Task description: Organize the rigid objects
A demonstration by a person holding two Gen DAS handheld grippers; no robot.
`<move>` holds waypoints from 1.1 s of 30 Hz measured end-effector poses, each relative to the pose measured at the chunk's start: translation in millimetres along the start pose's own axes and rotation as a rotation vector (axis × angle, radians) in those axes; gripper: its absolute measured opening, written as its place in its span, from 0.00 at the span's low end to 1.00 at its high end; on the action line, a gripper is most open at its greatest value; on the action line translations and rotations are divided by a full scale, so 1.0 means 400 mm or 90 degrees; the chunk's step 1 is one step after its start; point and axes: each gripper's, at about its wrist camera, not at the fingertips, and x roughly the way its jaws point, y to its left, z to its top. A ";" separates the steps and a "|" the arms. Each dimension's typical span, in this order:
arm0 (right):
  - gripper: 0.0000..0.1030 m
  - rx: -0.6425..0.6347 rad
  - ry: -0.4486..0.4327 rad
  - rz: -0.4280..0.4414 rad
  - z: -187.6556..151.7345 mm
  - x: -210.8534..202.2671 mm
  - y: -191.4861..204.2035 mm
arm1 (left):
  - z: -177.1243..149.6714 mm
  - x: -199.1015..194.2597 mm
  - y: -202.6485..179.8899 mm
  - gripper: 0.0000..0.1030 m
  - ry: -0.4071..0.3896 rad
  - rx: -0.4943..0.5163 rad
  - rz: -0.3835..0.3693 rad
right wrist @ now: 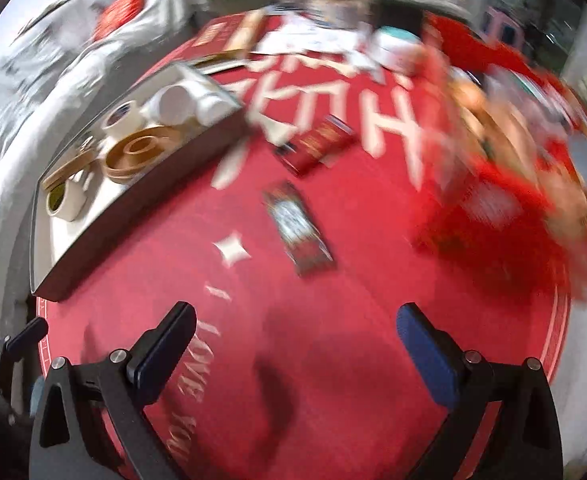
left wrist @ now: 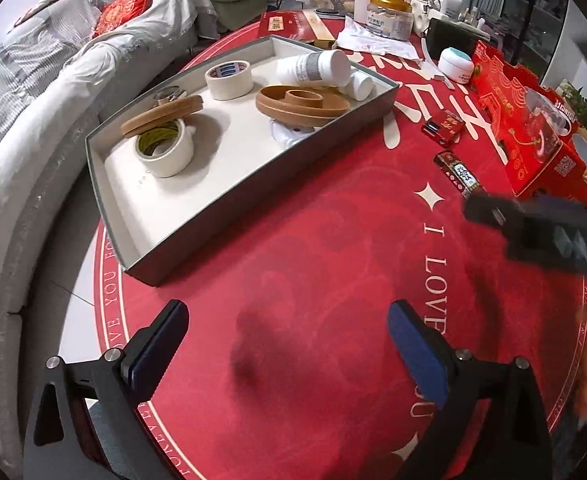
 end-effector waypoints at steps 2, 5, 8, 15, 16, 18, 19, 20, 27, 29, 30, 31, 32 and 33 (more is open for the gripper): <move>0.98 -0.033 -0.002 -0.006 0.041 0.018 0.028 | 0.003 -0.001 0.014 0.98 0.002 -0.006 -0.003; 0.98 -0.051 0.008 -0.010 0.090 0.057 0.052 | 0.007 -0.002 0.032 0.97 0.004 -0.014 -0.005; 0.94 -0.041 0.038 -0.016 0.121 0.113 0.045 | 0.010 0.000 0.050 0.98 0.009 -0.024 -0.008; 0.25 -0.030 0.082 0.018 0.071 0.124 0.074 | -0.003 -0.010 0.088 0.97 0.004 -0.040 -0.006; 0.25 -0.031 0.093 0.051 0.060 0.121 0.084 | -0.011 -0.014 0.099 0.97 0.002 -0.046 -0.003; 0.25 -0.042 0.137 0.173 0.025 0.118 0.122 | -0.020 -0.016 0.113 0.97 0.004 -0.054 -0.005; 0.25 -0.055 0.145 0.213 0.014 0.113 0.139 | -0.027 -0.016 0.124 0.97 0.008 -0.061 -0.005; 0.25 -0.073 0.129 0.199 0.015 0.103 0.149 | -0.030 -0.014 0.129 0.97 0.011 -0.066 -0.004; 0.90 -0.095 -0.024 -0.038 0.150 0.100 0.074 | -0.028 0.017 0.133 0.98 0.034 -0.077 -0.013; 0.90 -0.107 -0.006 -0.061 0.186 0.139 0.065 | -0.024 0.023 0.128 0.98 0.037 -0.077 -0.019; 0.90 -0.111 -0.001 -0.074 0.196 0.149 0.063 | -0.022 0.026 0.124 0.98 0.038 -0.078 -0.023; 0.90 -0.116 0.004 -0.086 0.212 0.158 0.059 | -0.021 0.027 0.121 0.98 0.039 -0.078 -0.025; 0.90 -0.119 0.009 -0.093 0.222 0.174 0.051 | -0.019 0.031 0.116 0.98 0.043 -0.077 -0.029; 0.90 -0.118 0.020 -0.094 0.229 0.190 0.046 | -0.018 0.035 0.113 0.98 0.045 -0.076 -0.031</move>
